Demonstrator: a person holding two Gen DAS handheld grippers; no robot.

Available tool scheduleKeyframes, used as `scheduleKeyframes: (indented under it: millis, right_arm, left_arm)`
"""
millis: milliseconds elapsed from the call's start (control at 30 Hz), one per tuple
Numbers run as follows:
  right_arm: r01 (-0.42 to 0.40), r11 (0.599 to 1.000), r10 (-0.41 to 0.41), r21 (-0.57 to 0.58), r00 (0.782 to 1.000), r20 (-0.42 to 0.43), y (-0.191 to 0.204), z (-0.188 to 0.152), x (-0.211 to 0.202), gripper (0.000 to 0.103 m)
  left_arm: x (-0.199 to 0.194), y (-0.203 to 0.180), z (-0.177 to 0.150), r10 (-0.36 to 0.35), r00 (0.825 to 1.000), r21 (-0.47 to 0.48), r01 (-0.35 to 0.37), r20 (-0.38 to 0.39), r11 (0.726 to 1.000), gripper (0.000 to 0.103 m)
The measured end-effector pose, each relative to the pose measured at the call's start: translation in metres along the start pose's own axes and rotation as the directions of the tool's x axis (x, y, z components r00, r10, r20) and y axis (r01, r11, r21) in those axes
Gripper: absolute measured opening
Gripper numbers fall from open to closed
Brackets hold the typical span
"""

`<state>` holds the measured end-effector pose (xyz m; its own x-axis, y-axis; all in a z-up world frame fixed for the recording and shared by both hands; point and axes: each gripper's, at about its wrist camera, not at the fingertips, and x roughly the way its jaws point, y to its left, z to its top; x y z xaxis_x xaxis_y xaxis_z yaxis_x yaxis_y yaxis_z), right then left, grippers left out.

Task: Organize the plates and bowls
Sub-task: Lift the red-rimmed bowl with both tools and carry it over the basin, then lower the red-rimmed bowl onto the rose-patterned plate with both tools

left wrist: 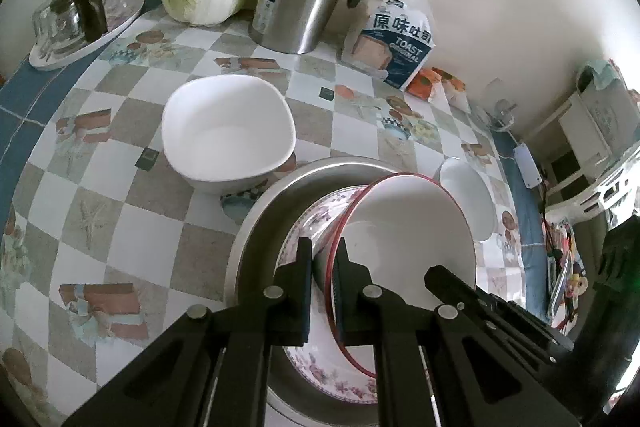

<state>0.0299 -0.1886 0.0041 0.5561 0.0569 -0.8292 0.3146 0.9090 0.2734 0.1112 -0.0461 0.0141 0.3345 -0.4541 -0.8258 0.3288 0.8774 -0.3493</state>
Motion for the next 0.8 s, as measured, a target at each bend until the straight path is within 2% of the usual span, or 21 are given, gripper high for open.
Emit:
scheduleKeyframes:
  millis: [367,800]
  right_arm:
    - [0.004,0.999,-0.006,0.041,0.999,0.037,-0.009,-0.002,-0.004,0.011]
    - [0.016,0.998,-0.018,0.06,0.999,0.034,-0.018,-0.002,-0.005,0.011]
  left_arm:
    - [0.006,-0.008,0.0,-0.015,1.0,0.023,0.015,-0.011,1.0,0.008]
    - [0.015,-0.014,0.0,-0.011,0.999,0.03,0.012,-0.033,0.999,0.008]
